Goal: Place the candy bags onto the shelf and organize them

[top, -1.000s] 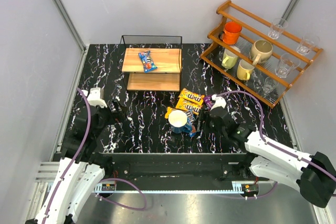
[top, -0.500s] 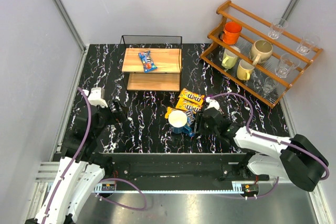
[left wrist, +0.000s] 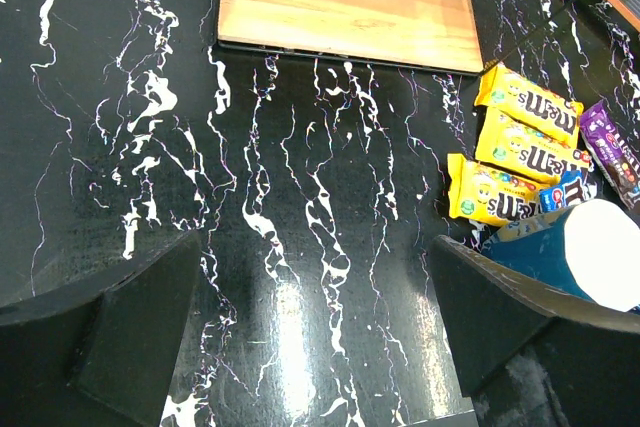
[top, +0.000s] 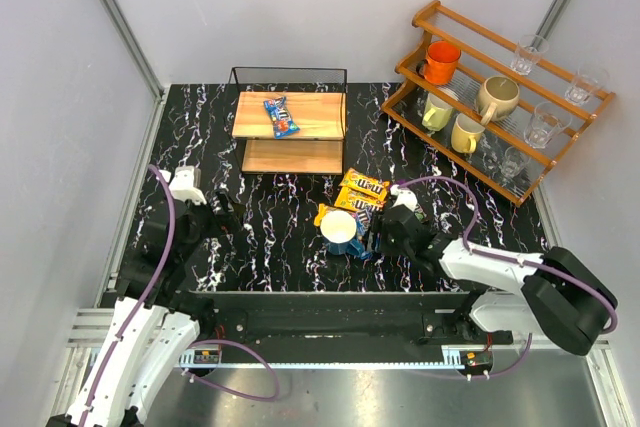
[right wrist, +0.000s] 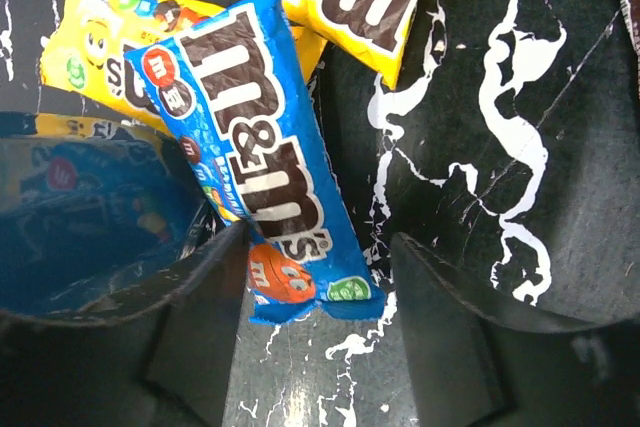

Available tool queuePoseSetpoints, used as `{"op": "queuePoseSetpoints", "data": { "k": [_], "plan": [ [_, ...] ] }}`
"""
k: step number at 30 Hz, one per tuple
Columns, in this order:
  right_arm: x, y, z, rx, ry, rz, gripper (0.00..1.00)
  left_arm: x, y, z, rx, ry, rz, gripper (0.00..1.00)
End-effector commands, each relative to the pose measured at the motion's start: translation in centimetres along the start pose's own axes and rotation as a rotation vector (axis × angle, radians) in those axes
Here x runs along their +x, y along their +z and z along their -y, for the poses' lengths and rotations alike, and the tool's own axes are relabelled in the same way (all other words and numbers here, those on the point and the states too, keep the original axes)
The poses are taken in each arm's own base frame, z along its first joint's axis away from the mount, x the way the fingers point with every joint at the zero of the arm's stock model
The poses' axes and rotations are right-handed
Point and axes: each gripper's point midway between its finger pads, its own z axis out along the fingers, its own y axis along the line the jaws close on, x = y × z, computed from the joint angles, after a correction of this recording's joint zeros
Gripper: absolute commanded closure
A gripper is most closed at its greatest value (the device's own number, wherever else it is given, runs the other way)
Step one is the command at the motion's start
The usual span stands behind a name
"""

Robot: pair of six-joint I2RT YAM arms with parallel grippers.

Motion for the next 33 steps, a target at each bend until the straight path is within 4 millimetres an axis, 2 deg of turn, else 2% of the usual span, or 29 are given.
{"op": "queuePoseSetpoints", "data": {
  "k": [1, 4, 6, 9, 12, 14, 15, 20, 22, 23, 25, 26, 27, 28, 29, 30, 31, 32, 33],
  "plan": [
    [-1.6, 0.8, -0.5, 0.016, -0.031, 0.049, 0.41, -1.9, -0.2, 1.0, 0.04, 0.008, 0.058, 0.01],
    [-1.5, 1.2, -1.1, -0.005, -0.022, 0.037, 0.54, -2.0, -0.2, 1.0, 0.04, 0.008, 0.058, 0.01],
    [-1.3, 1.2, -1.3, -0.014, -0.008, 0.029, 0.55, -1.9, -0.2, 1.0, 0.04, 0.008, 0.058, 0.01],
    [-1.8, 0.6, -1.6, -0.029, 0.006, 0.045, 0.67, -1.9, -0.1, 1.0, 0.039, 0.008, 0.055, 0.01],
    [-3.5, -1.0, -1.9, -0.029, 0.003, 0.089, 0.72, -1.9, -0.1, 1.1, 0.041, 0.008, 0.057, 0.01],
    [-5.8, -2.8, -2.3, -0.025, -0.002, 0.151, 0.73, -1.9, -0.1, 1.1, 0.041, 0.008, 0.056, 0.01],
    [-6.1, -3.6, -2.0, -0.002, -0.013, 0.152, 0.73, -1.9, -0.1, 1.1, 0.041, 0.008, 0.057, 0.01],
    [-12.9, -9.1, -3.6, -0.003, -0.083, 0.329, 0.72, -1.9, -0.1, 1.1, 0.041, 0.008, 0.056, 0.01],
    [-14.7, -10.2, -4.1, 0.011, -0.13, 0.362, 0.72, -1.9, -0.1, 1.1, 0.041, 0.009, 0.057, 0.01],
    [-16.6, -11.4, -5.3, -0.005, -0.133, 0.396, 0.73, -2.0, -0.1, 1.1, 0.042, 0.009, 0.059, 0.01],
    [-18.0, -11.5, -6.6, -0.017, -0.165, 0.404, 0.73, -1.9, -0.1, 1.1, 0.041, 0.008, 0.057, 0.01],
    [-19.9, -12.5, -8.3, -0.054, -0.162, 0.44, 0.73, -2.0, -0.2, 1.1, 0.042, 0.008, 0.06, 0.01],
    [-20.2, -11.4, -9.1, -0.054, -0.182, 0.421, 0.74, -2.0, -0.2, 1.1, 0.042, 0.008, 0.059, 0.01],
    [-21.8, -12.0, -10.9, -0.097, -0.197, 0.443, 0.74, -2.1, -0.2, 1.1, 0.044, 0.008, 0.064, 0.01],
    [-22.5, -11.7, -11.9, -0.114, -0.205, 0.447, 0.74, -2.0, -0.2, 1.1, 0.043, 0.008, 0.06, 0.01],
    [-22.5, -9.8, -12.7, -0.108, -0.224, 0.415, 0.74, -2.0, -0.2, 1.1, 0.043, 0.008, 0.061, 0.01],
    [-24.2, -10.4, -14.6, -0.149, -0.222, 0.444, 0.74, -2.0, -0.2, 1.0, 0.041, 0.008, 0.064, 0.01],
    [-24.8, -9.9, -15.6, -0.165, -0.227, 0.445, 0.74, -2.0, -0.3, 1.1, 0.043, 0.008, 0.065, 0.01],
    [-24.5, -7.7, -16.5, -0.173, -0.249, 0.406, 0.74, -2.1, -0.3, 1.1, 0.043, 0.008, 0.07, 0.01]
  ]
}}
